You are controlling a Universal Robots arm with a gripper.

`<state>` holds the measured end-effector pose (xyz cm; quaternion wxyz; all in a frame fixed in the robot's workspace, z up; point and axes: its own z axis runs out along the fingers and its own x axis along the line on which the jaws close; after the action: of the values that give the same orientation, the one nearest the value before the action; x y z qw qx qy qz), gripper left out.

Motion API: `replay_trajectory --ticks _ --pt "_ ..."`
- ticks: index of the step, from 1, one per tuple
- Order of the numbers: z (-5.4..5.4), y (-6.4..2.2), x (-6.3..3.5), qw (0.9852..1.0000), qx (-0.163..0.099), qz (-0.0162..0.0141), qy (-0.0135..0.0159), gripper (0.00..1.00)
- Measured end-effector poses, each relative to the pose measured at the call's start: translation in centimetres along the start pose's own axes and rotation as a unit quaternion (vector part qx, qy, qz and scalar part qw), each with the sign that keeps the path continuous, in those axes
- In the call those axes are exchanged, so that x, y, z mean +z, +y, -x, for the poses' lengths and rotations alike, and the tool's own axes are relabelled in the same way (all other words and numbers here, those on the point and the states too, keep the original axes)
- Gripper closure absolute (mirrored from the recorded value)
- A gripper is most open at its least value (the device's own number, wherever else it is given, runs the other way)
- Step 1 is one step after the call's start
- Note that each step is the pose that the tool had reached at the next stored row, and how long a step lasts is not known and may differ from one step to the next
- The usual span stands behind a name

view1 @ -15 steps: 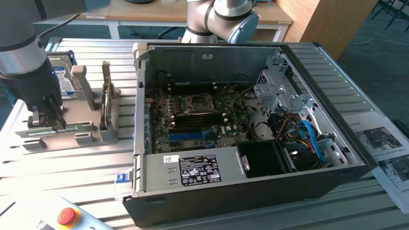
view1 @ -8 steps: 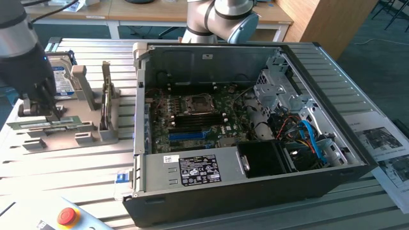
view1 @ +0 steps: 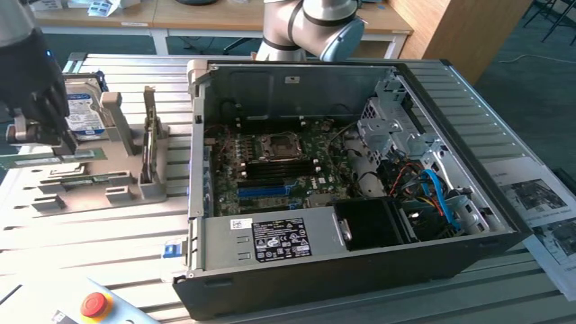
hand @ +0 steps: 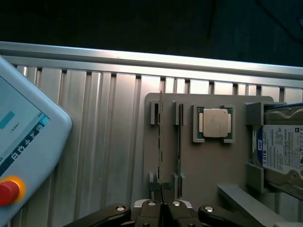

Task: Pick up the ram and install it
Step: 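Pick up the ram and move it above insertion slot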

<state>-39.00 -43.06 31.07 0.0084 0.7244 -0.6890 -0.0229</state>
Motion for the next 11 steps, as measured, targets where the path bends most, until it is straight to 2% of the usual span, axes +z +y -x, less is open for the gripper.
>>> replay_trajectory --ticks 11 --pt "0.1 0.21 -4.90 1.0000 0.000 0.0000 0.0000 0.89"
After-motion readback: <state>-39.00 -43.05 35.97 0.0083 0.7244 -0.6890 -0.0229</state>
